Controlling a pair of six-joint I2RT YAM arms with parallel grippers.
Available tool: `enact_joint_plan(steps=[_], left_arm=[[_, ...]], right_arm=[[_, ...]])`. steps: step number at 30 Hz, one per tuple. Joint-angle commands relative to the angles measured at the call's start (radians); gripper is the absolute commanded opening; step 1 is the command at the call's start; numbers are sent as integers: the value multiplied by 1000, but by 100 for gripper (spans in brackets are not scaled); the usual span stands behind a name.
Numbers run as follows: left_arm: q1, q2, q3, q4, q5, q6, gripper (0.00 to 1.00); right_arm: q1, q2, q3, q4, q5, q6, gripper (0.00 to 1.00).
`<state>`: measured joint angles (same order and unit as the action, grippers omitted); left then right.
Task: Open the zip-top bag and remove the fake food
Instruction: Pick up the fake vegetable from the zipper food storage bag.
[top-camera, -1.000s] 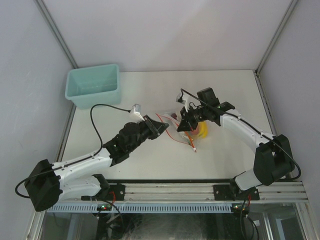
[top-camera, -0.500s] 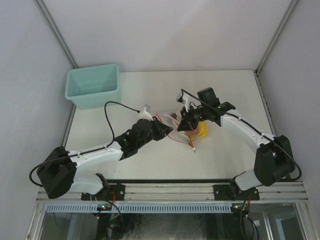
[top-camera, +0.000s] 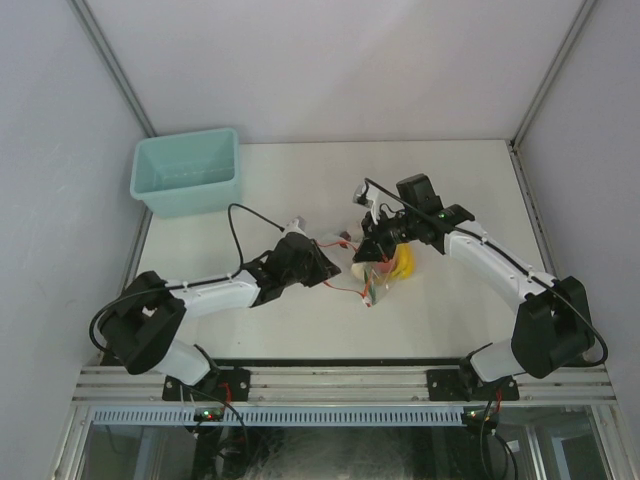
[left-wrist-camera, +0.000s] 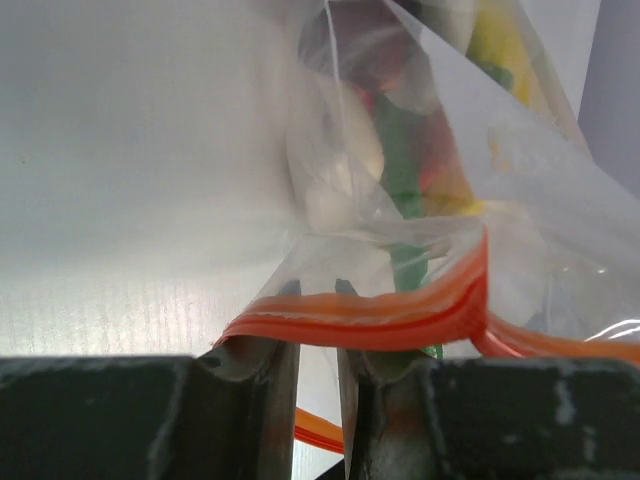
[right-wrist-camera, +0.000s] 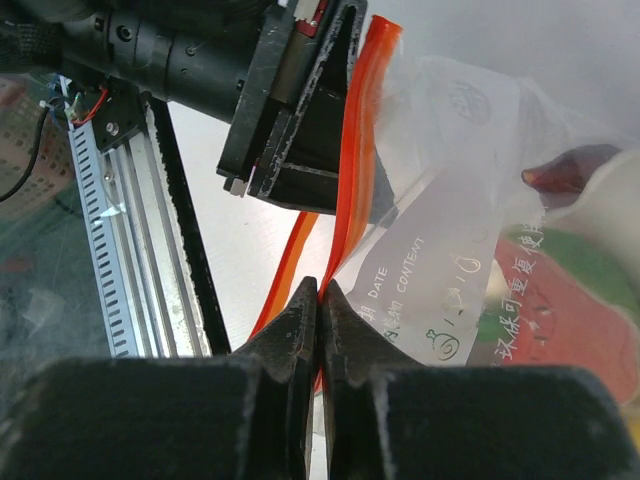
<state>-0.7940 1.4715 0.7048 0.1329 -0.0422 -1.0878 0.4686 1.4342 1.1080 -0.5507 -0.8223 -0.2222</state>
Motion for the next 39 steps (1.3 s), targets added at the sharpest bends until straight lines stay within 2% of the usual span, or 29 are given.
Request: enact_joint_plan(steps=[1,4,10,17,28,34,39], left_arm=[[18,-8,44,35,51,41,25],[18,-46,31,65,45,60,31],[18,-83,-17,233,103,34,41],[14,1,-14,377,204,-36,42],[-28,171,-25,553,256,-215,42],[-45,189,-48,503,223,-262,41],[-45,128,-16,267,156,-185,42]], right_arm=[[24,-36,23,17,-52,-18,0],[34,-24,23,19,-29,-15,0],[39,-12,23,28,-6,-2,0],[41,-8,23,37,-9,12,0],[43,7,23,86,16,79,0],[59,22,31,97,24,94,0],[70,29,30,101,35,98,0]])
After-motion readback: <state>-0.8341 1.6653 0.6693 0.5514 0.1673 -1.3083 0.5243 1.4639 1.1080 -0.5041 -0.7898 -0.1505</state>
